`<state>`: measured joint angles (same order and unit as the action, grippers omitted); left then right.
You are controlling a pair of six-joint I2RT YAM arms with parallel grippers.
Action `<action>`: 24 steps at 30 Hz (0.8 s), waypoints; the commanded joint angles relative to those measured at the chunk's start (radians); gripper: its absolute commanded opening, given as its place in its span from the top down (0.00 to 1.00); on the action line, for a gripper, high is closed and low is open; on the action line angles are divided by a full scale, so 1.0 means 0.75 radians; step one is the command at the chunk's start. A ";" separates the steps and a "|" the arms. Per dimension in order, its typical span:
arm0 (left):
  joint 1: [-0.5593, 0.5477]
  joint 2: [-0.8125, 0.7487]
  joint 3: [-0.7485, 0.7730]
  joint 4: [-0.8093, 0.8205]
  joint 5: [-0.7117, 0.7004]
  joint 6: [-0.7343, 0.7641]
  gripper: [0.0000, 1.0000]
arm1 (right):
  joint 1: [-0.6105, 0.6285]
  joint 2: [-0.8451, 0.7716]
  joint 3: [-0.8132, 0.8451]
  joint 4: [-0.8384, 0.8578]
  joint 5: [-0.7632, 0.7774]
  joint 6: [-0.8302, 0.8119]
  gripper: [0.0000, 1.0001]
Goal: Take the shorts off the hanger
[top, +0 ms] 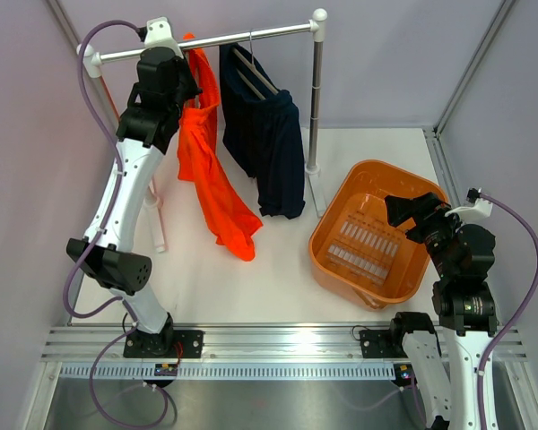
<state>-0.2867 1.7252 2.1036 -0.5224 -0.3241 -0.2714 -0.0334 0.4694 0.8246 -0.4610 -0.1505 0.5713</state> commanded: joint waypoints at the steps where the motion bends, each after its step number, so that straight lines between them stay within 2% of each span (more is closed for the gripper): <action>1: 0.008 -0.018 0.069 0.032 0.043 0.010 1.00 | 0.002 -0.008 0.019 0.020 0.008 -0.029 0.01; 5: 0.008 -0.030 0.167 -0.003 0.060 0.037 1.00 | 0.002 -0.004 0.021 0.024 0.002 -0.032 0.00; 10: 0.008 -0.081 0.196 -0.019 0.068 0.051 1.00 | 0.002 0.002 0.023 0.030 -0.002 -0.027 0.00; 24: 0.004 -0.222 0.044 0.024 0.144 0.073 1.00 | 0.002 0.020 0.011 0.071 -0.022 -0.013 0.00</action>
<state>-0.2867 1.6371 2.1304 -0.6353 -0.2520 -0.2325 -0.0334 0.4786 0.8246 -0.4545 -0.1520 0.5697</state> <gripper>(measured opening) 0.050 0.993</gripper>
